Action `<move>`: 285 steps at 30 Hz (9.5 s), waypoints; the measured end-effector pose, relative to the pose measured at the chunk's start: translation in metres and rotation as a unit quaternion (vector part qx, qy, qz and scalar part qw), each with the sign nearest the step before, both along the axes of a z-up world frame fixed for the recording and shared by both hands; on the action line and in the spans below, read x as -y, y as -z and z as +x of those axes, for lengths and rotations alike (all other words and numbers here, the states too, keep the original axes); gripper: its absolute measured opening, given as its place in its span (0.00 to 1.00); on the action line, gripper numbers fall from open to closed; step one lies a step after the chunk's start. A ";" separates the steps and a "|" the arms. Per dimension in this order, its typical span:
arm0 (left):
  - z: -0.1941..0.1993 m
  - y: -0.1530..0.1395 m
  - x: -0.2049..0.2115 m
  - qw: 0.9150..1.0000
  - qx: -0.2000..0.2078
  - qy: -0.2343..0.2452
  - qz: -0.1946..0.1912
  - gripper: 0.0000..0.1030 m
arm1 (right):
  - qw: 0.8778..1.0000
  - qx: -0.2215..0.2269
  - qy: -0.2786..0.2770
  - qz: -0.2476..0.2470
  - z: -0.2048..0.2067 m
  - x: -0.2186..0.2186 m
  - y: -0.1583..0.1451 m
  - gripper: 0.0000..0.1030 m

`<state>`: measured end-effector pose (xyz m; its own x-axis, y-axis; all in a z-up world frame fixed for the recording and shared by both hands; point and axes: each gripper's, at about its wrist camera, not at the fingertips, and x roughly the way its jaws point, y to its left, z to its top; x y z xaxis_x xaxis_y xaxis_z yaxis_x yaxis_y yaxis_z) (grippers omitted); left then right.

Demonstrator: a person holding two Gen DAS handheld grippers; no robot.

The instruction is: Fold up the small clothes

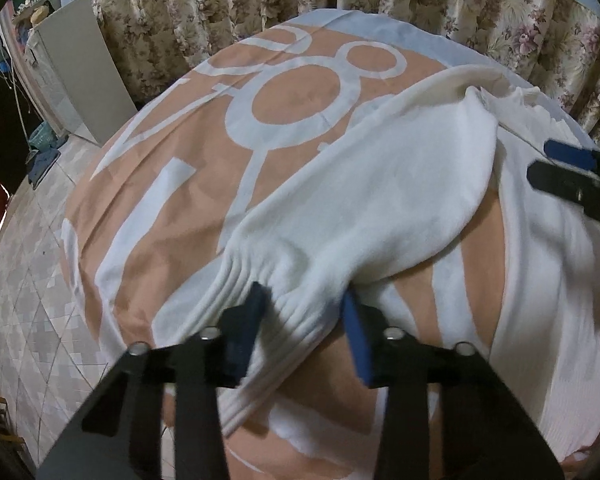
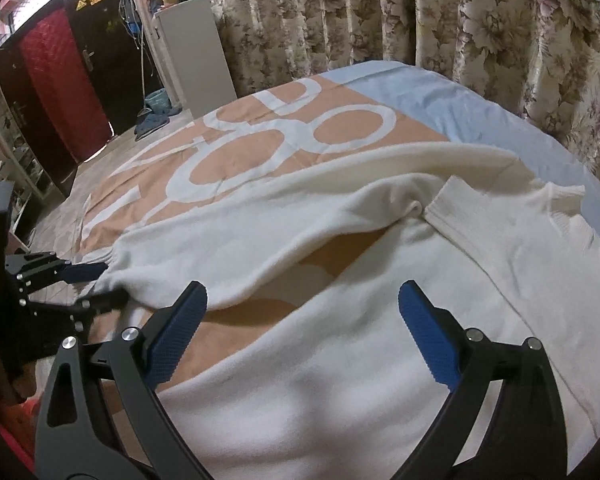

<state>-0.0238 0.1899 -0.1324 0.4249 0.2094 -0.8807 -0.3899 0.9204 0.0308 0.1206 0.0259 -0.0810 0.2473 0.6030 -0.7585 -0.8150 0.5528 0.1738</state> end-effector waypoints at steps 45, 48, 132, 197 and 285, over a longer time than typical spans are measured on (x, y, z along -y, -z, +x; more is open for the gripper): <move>0.251 -0.036 0.167 0.962 0.042 0.265 -0.050 0.15 | 0.957 0.020 0.288 -0.034 0.111 0.193 -0.002 0.93; 0.273 -0.027 0.195 0.954 0.031 0.292 -0.054 0.15 | 0.950 0.015 0.311 -0.040 0.116 0.215 0.001 0.93; 0.308 0.008 0.141 0.967 0.018 0.253 0.024 0.84 | 0.954 -0.039 0.292 -0.059 0.109 0.207 0.029 0.15; 0.361 0.010 0.114 0.948 0.001 0.314 0.053 0.32 | 0.890 -0.066 0.450 -0.026 0.106 0.326 0.012 0.09; 0.246 -0.020 0.165 0.973 0.046 0.227 0.022 0.94 | 0.923 0.020 0.384 -0.005 0.074 0.286 0.005 0.76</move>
